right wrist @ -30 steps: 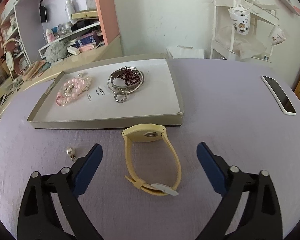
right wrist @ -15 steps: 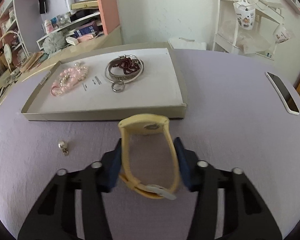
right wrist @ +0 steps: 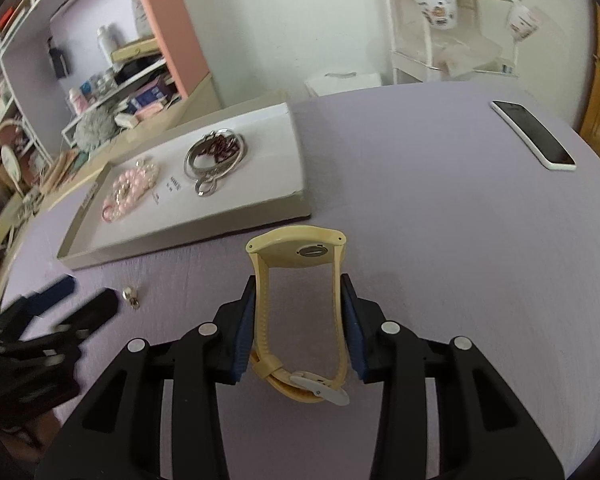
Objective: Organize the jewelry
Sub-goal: 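Grasp the yellow strap watch with the right tool while the left tool grasps the small pearl pendant, then carry the watch in the right tool while the left tool carries the pendant over the tray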
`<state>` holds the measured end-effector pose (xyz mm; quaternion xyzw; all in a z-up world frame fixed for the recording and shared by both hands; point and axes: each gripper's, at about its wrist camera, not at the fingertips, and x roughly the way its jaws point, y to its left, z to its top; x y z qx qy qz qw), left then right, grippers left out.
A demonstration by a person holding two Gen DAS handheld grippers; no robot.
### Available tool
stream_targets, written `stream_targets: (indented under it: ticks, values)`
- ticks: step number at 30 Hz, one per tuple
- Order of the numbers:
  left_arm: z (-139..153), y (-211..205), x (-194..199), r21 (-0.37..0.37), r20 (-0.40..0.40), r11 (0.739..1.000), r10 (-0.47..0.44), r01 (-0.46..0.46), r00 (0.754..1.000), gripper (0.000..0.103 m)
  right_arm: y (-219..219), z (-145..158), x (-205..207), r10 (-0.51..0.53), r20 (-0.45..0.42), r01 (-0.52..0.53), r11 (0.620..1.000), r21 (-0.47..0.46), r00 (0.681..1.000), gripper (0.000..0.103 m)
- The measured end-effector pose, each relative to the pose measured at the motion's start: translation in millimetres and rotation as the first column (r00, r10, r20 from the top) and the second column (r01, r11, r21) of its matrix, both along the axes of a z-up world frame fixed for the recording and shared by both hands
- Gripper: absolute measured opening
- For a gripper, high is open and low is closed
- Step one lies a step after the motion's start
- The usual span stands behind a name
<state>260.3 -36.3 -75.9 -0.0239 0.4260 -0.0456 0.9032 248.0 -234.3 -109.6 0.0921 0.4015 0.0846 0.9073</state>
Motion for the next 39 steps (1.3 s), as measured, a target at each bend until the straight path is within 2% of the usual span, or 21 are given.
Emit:
stream_targets:
  ticks: [3, 10, 14, 17, 25, 31, 39]
  values:
    - [-10.0, -6.3, 10.4, -0.001, -0.036, 1.0, 0.017, -0.017, 0.999, 0.069, -6.6, 4.0, 0.8, -0.017, 0.002, 0.017, 0.999, 0.029, 1.0, 0.04]
    - [-16.6, -16.9, 12.7, 0.035, -0.038, 0.999, 0.021, -0.02, 0.999, 0.05, -11.4, 4.4, 2.7, -0.035, -0.006, 0.036, 0.998, 0.057, 0.999, 0.041]
    - [-15.7, -18.2, 13.7, 0.031, -0.036, 0.999, 0.029, -0.028, 0.999, 0.024, -10.9, 3.8, 3.2, -0.035, -0.007, 0.036, 0.998, 0.056, 0.999, 0.041]
    - [-16.2, -18.2, 12.5, 0.04, -0.029, 0.999, 0.034, -0.033, 0.999, 0.014, -12.0, 3.1, 3.1, -0.039, -0.009, 0.039, 0.997, 0.061, 0.999, 0.041]
    - [-15.9, -7.6, 5.2, 0.02, -0.026, 0.999, 0.026, -0.026, 0.999, 0.013, -8.6, 5.5, 1.0, -0.033, -0.005, 0.033, 0.997, 0.071, 0.999, 0.041]
    - [-7.4, 20.4, -7.0, 0.021, -0.007, 0.999, 0.047, -0.047, 0.999, 0.013, -0.4, 11.9, -0.7, 0.0, 0.013, -0.001, 0.996, 0.093, 1.0, 0.041]
    - [43.3, 66.9, -22.7, -0.001, 0.106, 0.993, 0.116, -0.116, 0.988, 0.013, 17.6, 37.2, -1.6, 0.061, 0.092, -0.073, 0.99, 0.123, 0.994, 0.041]
